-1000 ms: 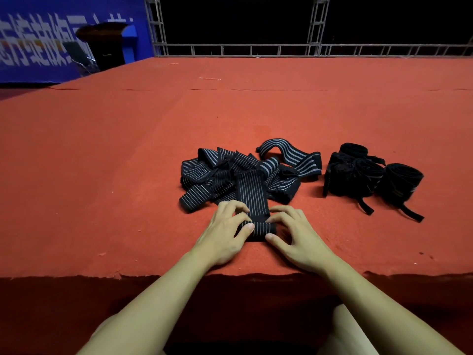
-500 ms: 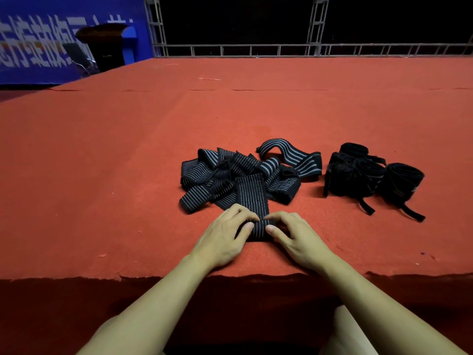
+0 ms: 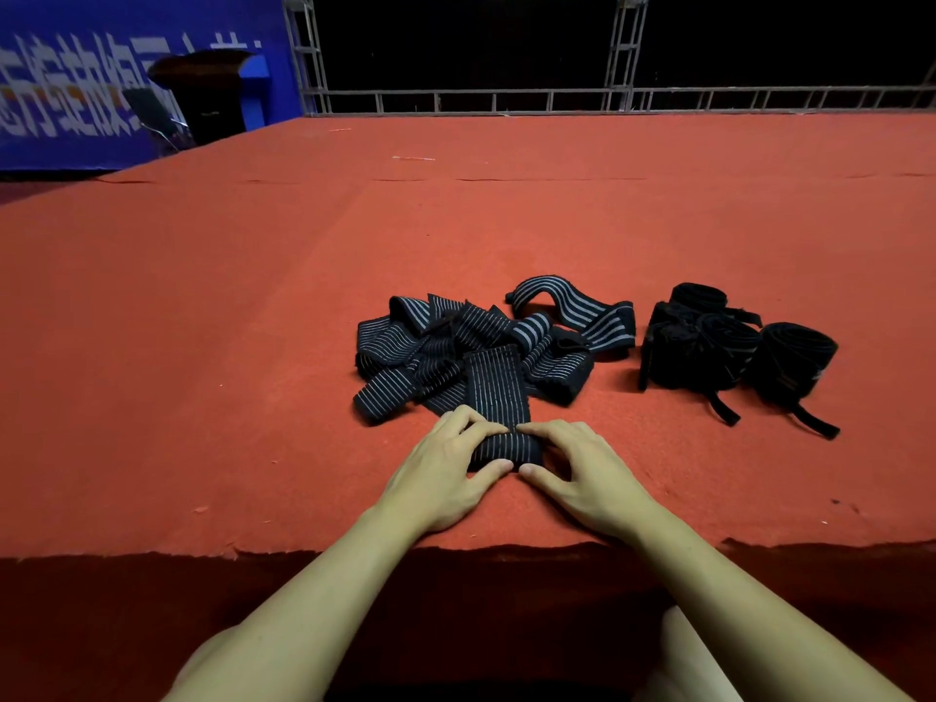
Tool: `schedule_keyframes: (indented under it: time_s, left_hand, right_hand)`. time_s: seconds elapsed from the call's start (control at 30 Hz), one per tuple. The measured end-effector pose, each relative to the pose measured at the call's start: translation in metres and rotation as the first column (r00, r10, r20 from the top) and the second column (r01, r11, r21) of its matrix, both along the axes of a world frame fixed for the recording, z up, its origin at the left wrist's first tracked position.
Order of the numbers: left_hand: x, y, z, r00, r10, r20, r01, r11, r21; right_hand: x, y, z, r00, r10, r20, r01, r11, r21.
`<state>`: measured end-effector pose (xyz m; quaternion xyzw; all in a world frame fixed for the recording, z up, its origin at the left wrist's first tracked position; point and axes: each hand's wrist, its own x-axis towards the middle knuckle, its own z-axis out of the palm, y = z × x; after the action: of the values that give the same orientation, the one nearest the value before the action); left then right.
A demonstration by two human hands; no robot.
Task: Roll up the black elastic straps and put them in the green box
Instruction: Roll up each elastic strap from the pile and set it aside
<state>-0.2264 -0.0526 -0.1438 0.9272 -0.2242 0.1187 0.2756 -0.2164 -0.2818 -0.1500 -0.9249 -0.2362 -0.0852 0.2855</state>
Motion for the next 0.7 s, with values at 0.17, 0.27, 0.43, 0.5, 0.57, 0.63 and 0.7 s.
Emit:
schedule_keyframes:
  time_s: [0.17,0.27,0.43,0.5,0.57,0.63,0.7]
  left_hand:
    - [-0.0007,-0.0007,0.002,1.0,0.017,0.019,-0.017,1.0,0.008]
    - [-0.0009,-0.0008,0.0019,0.999,0.012,0.038,-0.012,1.0,0.011]
    - [-0.0018,-0.0005,0.0024,0.999,0.011,0.051,-0.011,1.0,-0.008]
    - [-0.003,-0.0015,0.0033,0.999,0.003,0.053,-0.002,1.0,-0.016]
    - [-0.0039,-0.0016,0.0038,0.998,-0.003,0.062,0.005,1.0,-0.028]
    - [-0.0049,-0.0012,0.0046,0.998,-0.009,0.067,0.012,0.999,-0.036]
    - [-0.0053,-0.0009,0.0053,0.996,-0.028,0.083,0.031,0.999,-0.03]
  right_hand:
    - [-0.001,0.0011,-0.0001,1.0,-0.02,-0.011,0.02,1.0,0.02]
    - [0.0,0.0001,-0.0014,0.999,-0.025,-0.037,0.026,0.999,0.033]
    - [-0.0007,-0.0006,0.0009,0.998,-0.01,-0.061,0.016,0.995,0.103]
    - [-0.0031,-0.0009,0.002,0.998,-0.007,-0.061,0.014,0.992,0.122]
    - [-0.0044,-0.001,0.0024,0.998,-0.005,-0.057,0.012,0.992,0.125]
    - [-0.0045,-0.001,0.002,0.998,-0.003,-0.069,0.011,0.994,0.111]
    - [-0.0048,-0.0009,0.0021,0.998,0.002,-0.067,0.004,0.996,0.092]
